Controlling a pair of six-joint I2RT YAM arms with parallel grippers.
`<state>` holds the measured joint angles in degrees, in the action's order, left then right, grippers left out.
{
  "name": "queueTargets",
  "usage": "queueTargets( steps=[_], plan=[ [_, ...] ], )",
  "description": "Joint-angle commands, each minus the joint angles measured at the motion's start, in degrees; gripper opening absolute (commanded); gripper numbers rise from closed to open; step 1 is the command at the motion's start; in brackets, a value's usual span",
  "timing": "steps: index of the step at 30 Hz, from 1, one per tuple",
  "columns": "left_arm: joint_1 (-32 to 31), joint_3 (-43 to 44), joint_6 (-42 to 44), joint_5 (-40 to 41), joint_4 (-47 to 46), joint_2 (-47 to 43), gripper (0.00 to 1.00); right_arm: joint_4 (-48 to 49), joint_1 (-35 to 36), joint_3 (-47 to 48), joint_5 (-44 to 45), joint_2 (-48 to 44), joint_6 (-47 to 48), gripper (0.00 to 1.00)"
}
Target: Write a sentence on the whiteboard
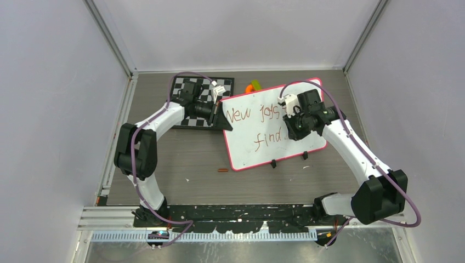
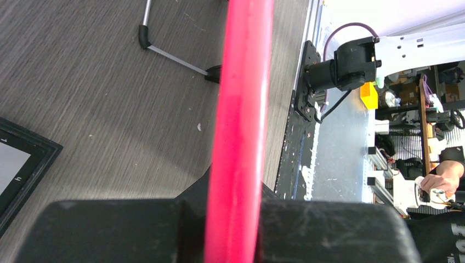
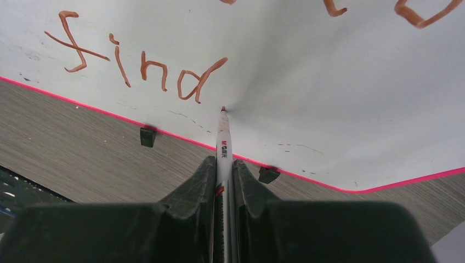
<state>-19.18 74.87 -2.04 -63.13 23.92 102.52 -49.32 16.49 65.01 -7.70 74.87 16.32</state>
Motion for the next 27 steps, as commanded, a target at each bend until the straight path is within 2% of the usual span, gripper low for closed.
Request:
queueTargets(
  steps=[1,9,11,15,17,21,27],
  plan=[
    [0.19,2.06,-0.88,5.78,-0.74,0.82,0.00,5.10,-0.18,-0.18,1.79,0.07,-0.44,0.00],
    [0.20,2.34,-0.77,5.75,-0.49,0.53,0.00,1.39,-0.14,2.06,-0.54,-0.23,-0.26,0.00],
    [0.20,2.70,-0.70,5.53,-0.24,0.29,0.09,-0.85,-0.14,3.84,-3.84,-1.18,-0.26,0.00],
    [0.20,4.06,0.34,5.27,1.40,-0.64,0.42,-3.46,-0.22,6.54,-11.25,-4.28,0.28,0.00],
    [0.24,5.65,1.65,5.31,3.57,-1.45,0.52,-3.44,-0.14,7.15,-13.55,-5.83,0.25,0.00],
    [0.76,8.63,6.52,6.53,10.38,-4.16,0.59,-4.65,-0.15,9.66,-17.04,-5.96,-1.15,0.00],
    [6.90,6.74,17.32,7.03,21.72,-11.84,0.60,-5.29,-0.19,12.98,-20.75,-5.60,-4.22,0.00]
  ],
)
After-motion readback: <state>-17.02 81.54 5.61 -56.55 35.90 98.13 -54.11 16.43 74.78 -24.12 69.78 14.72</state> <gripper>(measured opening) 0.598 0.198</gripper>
